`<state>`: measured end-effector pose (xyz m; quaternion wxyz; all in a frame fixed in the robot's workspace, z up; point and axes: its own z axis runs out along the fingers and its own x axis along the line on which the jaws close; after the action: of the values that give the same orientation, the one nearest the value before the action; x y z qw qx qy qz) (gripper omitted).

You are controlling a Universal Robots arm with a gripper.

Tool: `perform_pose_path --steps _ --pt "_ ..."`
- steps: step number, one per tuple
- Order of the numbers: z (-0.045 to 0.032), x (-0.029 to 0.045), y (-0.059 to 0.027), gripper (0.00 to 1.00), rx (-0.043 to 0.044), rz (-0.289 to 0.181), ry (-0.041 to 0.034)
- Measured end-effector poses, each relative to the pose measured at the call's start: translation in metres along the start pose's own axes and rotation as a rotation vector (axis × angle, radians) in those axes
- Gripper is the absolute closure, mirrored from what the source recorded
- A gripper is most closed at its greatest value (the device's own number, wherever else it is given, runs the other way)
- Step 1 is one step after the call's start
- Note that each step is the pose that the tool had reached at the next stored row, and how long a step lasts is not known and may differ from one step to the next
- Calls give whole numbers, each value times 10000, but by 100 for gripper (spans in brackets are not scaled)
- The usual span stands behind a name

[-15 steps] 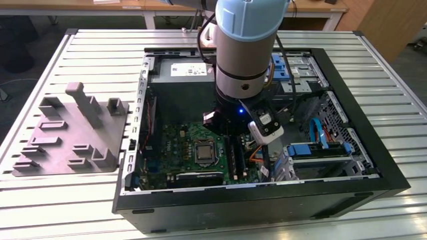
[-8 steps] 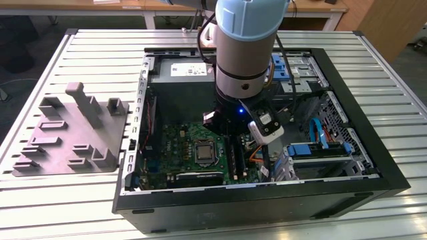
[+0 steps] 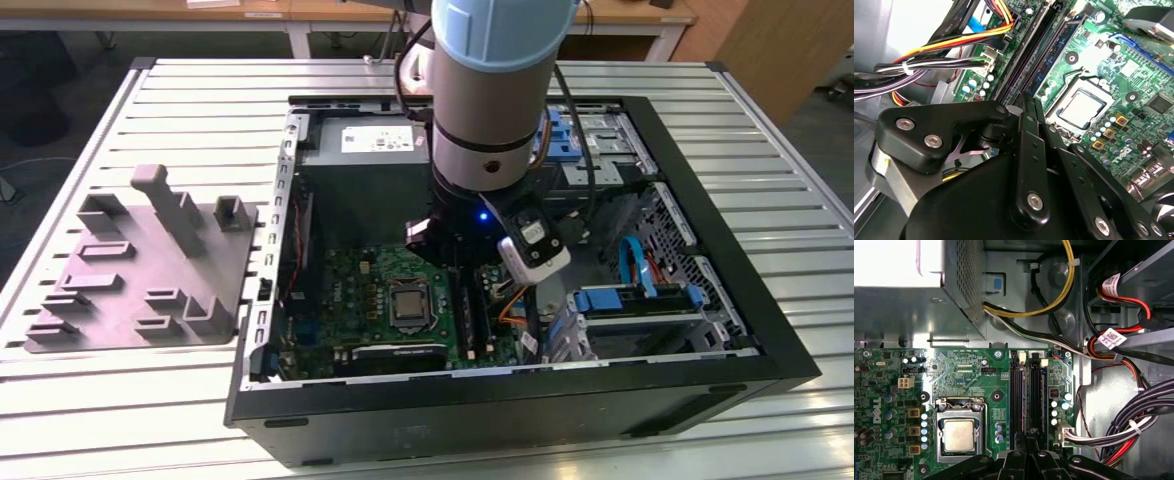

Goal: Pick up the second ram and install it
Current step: 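Insert the second ram into the second slot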

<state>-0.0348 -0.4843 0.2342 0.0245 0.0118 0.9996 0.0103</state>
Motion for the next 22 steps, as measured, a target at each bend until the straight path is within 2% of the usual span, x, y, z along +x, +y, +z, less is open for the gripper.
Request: perform_pose_path --steps 4,9,14,18,22 --pt "-3 0 1 89 6 -1 1" --pt "2 1 10 89 72 -3 0" --pt "8 1 38 89 97 -5 -2" --pt "9 2 50 89 290 -15 18" --pt "17 2 62 89 330 -16 16"
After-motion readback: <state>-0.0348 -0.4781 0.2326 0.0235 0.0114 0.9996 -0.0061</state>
